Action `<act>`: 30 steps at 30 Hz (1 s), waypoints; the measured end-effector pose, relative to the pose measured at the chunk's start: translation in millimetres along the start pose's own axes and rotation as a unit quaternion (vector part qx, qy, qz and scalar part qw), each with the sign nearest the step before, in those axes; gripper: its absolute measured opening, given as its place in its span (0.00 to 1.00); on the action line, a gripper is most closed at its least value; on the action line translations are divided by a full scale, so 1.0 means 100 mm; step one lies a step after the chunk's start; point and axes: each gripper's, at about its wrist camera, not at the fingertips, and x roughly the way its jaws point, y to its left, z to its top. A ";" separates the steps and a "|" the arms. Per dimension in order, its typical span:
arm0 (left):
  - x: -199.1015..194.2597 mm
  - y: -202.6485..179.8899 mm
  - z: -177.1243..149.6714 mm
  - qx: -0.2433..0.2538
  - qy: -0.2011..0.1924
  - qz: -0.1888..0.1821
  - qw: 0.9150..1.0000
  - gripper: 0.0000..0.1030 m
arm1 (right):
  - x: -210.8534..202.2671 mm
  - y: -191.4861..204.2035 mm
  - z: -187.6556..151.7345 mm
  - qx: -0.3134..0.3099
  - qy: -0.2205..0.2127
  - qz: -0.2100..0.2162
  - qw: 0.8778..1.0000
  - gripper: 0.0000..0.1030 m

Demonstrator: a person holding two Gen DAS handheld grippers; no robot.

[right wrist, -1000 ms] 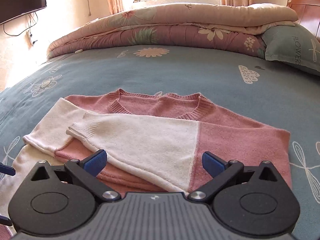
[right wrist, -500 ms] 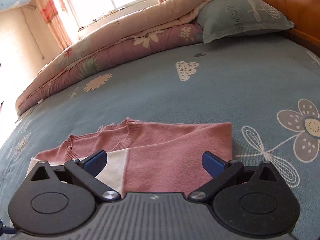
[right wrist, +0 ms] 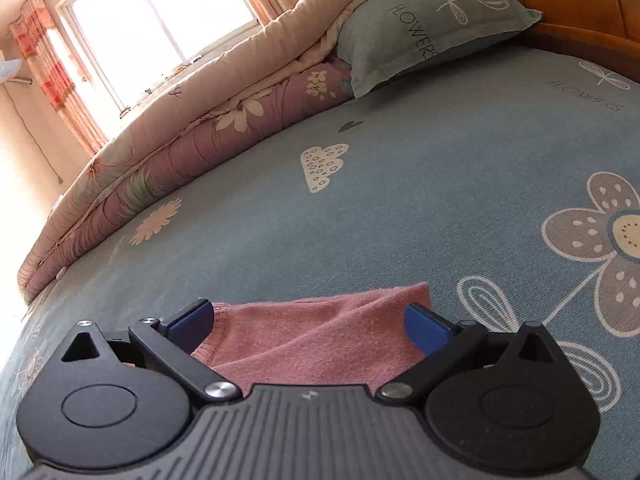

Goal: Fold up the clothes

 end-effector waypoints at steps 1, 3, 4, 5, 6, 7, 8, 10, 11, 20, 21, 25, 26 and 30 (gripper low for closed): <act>0.00 0.00 0.00 0.001 0.000 0.000 1.000 0.99 | 0.07 0.02 -0.01 -0.012 0.014 -0.002 1.000 1.00; 0.00 0.00 0.00 0.001 0.000 0.000 1.000 0.99 | 0.18 0.07 -0.01 -0.027 0.034 -0.013 0.999 1.00; 0.01 0.01 0.00 0.001 0.000 0.000 1.000 0.99 | 0.19 0.10 0.01 -0.028 0.035 -0.021 0.999 1.00; 0.00 0.00 0.00 0.002 0.000 0.000 1.000 0.99 | 0.21 0.13 0.02 -0.030 0.037 -0.030 0.998 1.00; 0.00 0.00 0.00 0.002 0.000 0.000 1.000 0.99 | 0.19 0.21 0.02 -0.037 0.038 -0.024 0.998 1.00; 0.00 0.00 0.00 0.002 0.000 0.000 1.000 0.99 | 0.17 0.31 0.01 -0.045 0.039 -0.014 0.998 1.00; 0.00 0.00 0.00 0.002 0.000 0.000 1.000 0.99 | 0.15 0.40 0.00 -0.054 0.040 -0.003 0.998 1.00; 0.00 0.00 0.00 0.001 0.000 0.001 1.000 0.99 | 0.15 0.62 -0.04 -0.084 0.048 0.019 0.995 1.00; 0.00 0.00 0.00 0.000 0.000 0.001 1.000 0.99 | 0.16 0.73 -0.06 -0.101 0.053 0.030 0.993 1.00; 0.01 0.02 0.00 0.001 -0.001 -0.002 1.000 0.99 | 0.89 0.95 0.01 -0.070 0.093 0.032 0.993 1.00; 0.02 0.02 0.00 0.000 -0.001 -0.004 1.000 0.99 | 0.93 0.97 0.02 -0.069 0.087 0.028 0.993 1.00; 0.02 0.03 0.00 -0.003 -0.003 -0.008 1.000 0.99 | 0.99 1.07 0.07 -0.075 0.080 0.011 0.994 1.00; 0.02 0.03 0.00 -0.003 -0.003 -0.007 1.000 0.99 | 0.95 1.11 0.08 -0.077 0.079 0.010 0.994 1.00; 0.03 0.01 0.01 -0.002 -0.002 -0.003 1.000 0.99 | 0.75 1.21 0.04 -0.059 0.069 0.068 0.994 1.00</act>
